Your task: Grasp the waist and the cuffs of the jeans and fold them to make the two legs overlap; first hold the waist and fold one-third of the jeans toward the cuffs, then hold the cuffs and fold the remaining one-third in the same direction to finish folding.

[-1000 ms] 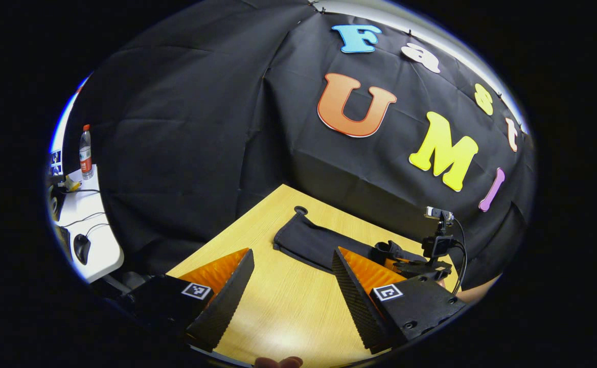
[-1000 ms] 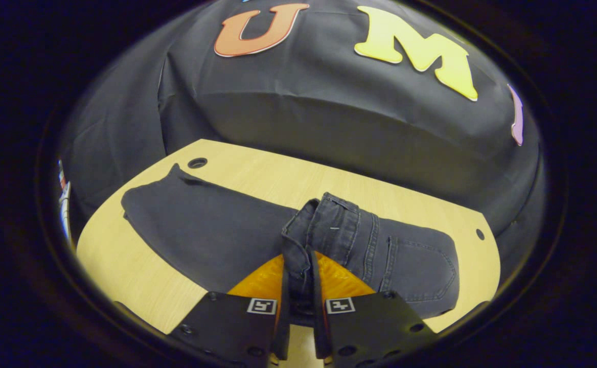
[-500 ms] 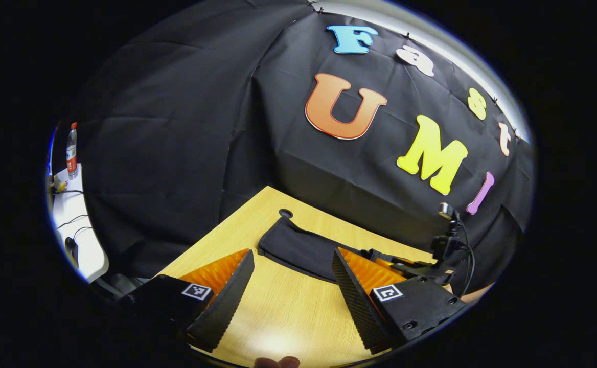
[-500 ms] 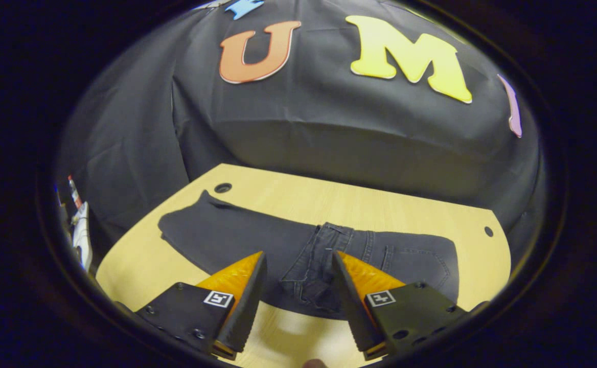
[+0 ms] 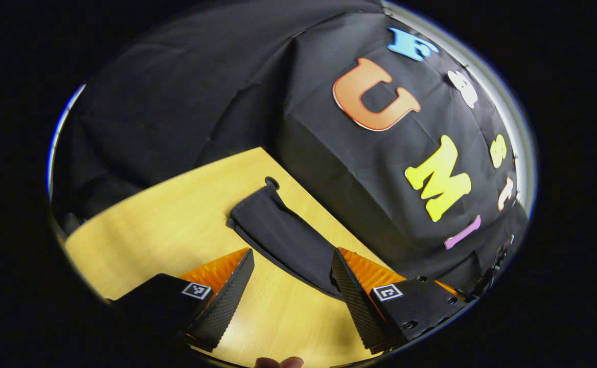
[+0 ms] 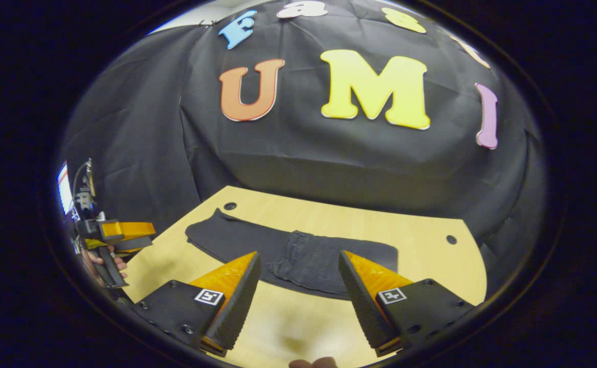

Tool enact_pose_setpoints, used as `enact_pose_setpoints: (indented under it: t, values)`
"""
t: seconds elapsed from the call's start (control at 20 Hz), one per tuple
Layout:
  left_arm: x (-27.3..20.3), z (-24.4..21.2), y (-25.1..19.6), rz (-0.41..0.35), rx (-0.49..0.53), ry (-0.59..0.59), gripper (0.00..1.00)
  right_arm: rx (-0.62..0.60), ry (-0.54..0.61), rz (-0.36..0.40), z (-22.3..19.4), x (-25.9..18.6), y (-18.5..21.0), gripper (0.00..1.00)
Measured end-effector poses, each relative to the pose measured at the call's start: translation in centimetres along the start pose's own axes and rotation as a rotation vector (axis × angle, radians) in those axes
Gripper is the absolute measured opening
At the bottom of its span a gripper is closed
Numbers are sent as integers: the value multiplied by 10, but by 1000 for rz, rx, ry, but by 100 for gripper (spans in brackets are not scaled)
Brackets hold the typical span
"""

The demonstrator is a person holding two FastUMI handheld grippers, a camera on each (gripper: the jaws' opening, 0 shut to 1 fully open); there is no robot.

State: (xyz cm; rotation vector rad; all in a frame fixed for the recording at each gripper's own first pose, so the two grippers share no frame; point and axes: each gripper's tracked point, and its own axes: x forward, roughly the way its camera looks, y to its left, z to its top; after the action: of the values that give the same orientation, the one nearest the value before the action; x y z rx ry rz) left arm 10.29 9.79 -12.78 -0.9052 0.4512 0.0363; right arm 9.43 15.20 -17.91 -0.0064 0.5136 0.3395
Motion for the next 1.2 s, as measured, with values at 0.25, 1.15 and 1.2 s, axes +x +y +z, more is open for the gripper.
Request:
enact_pose_setpoints:
  t: [0.25,1.15,1.2]
  values:
    - [50,-5,27,29,-254,45,99,42,-34,-92,19,-49,-47,91]
    - [150,12,51,45,-649,17,97,200,-18,-236,-4,-99,-104,94]
    - [155,12,54,48,-659,3,95,209,-11,-245,-9,-103,-106,94]
